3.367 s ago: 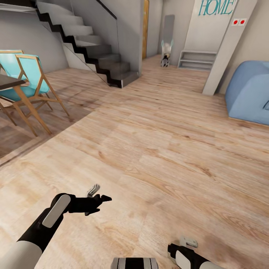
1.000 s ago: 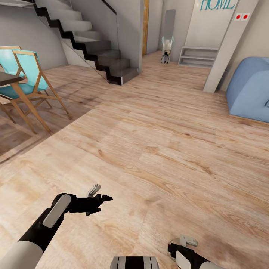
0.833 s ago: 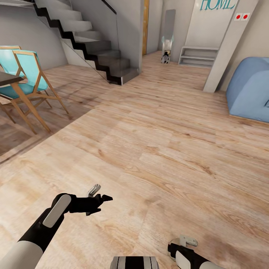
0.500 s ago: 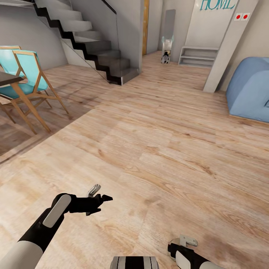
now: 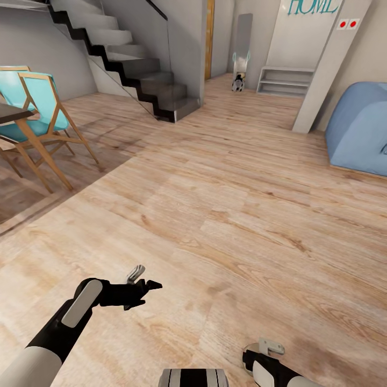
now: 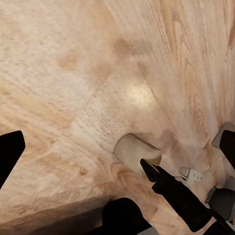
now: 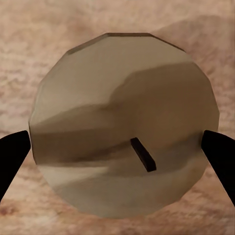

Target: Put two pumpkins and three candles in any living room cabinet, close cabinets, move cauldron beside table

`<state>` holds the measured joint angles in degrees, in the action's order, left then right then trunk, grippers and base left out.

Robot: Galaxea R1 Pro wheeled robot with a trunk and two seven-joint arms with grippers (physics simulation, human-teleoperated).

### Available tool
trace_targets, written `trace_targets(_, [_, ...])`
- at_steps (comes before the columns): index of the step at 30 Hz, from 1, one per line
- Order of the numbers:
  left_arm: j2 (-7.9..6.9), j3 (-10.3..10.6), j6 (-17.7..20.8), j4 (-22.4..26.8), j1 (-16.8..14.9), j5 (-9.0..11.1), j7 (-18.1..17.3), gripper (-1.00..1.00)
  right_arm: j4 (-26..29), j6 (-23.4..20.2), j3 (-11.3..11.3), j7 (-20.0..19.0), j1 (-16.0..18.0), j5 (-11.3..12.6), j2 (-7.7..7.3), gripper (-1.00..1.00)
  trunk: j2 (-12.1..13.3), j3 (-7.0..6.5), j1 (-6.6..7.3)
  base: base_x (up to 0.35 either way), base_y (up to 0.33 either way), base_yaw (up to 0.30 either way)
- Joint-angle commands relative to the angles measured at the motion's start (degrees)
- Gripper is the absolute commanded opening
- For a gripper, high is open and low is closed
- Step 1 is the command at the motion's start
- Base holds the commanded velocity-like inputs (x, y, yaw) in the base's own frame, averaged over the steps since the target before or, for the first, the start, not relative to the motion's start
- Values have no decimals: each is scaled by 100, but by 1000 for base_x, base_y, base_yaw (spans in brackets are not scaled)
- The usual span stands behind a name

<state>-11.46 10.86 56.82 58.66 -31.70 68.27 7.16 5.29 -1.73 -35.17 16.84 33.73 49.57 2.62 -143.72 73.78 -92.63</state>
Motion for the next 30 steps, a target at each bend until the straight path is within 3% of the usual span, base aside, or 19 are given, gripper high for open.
trace_targets(1, [-2, 13, 4, 5, -3, 62, 57, 100, 16, -21, -61, 30, 2, 35, 0, -100, -1, 4, 0, 0, 0, 0])
trace_targets(19, [4, 13, 4, 5, -3, 62, 57, 100, 16, -21, -61, 30, 2, 35, 1, -100, -1, 4, 0, 0, 0, 0])
trace_targets(30, [4, 13, 4, 5, -3, 63, 57, 100, 16, -21, -61, 30, 2, 35, -6, -100, 13, -240, 29, 0, 0, 0])
